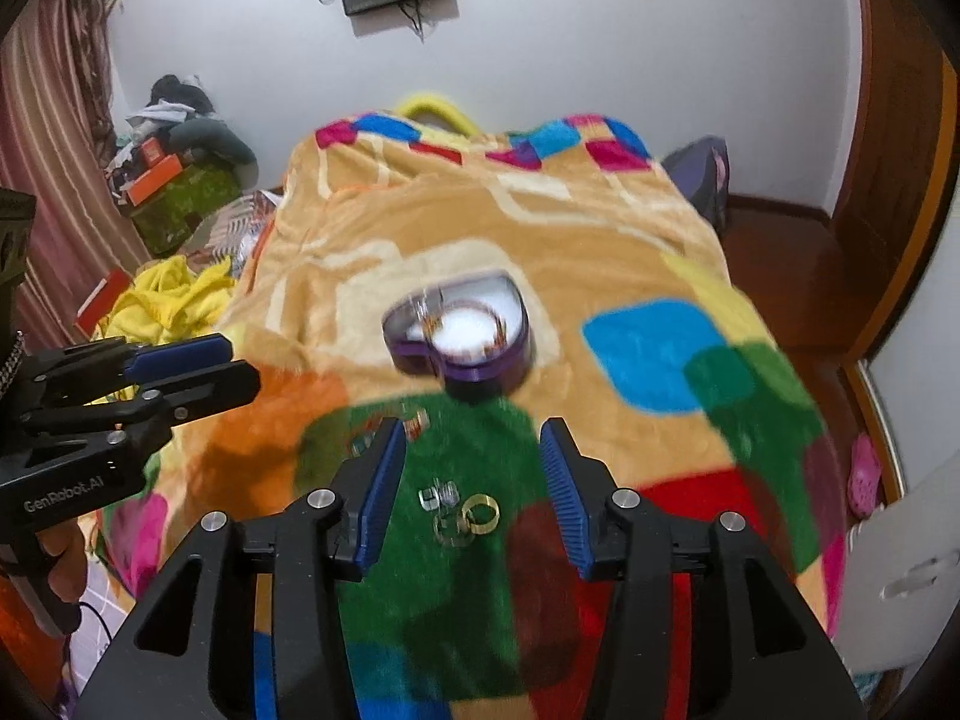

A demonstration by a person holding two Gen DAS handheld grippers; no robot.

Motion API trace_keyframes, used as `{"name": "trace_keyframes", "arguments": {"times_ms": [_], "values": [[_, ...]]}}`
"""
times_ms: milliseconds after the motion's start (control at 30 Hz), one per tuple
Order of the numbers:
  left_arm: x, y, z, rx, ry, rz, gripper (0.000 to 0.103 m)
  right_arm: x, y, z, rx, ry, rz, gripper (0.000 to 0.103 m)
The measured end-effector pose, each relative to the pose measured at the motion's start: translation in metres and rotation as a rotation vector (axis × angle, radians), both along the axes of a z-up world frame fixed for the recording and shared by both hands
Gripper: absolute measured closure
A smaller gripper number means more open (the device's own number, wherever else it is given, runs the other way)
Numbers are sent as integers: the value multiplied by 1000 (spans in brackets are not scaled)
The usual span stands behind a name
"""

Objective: Organize jewelry

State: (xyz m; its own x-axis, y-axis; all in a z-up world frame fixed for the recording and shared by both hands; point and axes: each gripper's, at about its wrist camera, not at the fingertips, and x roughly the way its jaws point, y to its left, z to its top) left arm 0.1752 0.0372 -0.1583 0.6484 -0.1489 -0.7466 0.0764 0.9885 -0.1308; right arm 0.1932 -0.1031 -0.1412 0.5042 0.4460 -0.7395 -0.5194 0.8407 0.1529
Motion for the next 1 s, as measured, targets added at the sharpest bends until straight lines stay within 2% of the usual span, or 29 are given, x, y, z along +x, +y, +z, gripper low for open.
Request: {"name": "trace_keyframes", "arguments": {"times_ms": [367, 700, 867, 1000], "values": [[-2, -13, -39, -28, 94, -27, 68, -3, -21, -50, -82, 115, -54, 60], [5, -24, -56, -20, 118, -57, 68, -8, -7, -53, -112, 64, 19, 60], [15, -30, -62, -22, 131, -91, 78, -3, -3, -55, -103, 50, 43, 60], [25, -35, -68, -25, 145, -112, 81, -3, 3, -55, -103, 34, 75, 60]]}}
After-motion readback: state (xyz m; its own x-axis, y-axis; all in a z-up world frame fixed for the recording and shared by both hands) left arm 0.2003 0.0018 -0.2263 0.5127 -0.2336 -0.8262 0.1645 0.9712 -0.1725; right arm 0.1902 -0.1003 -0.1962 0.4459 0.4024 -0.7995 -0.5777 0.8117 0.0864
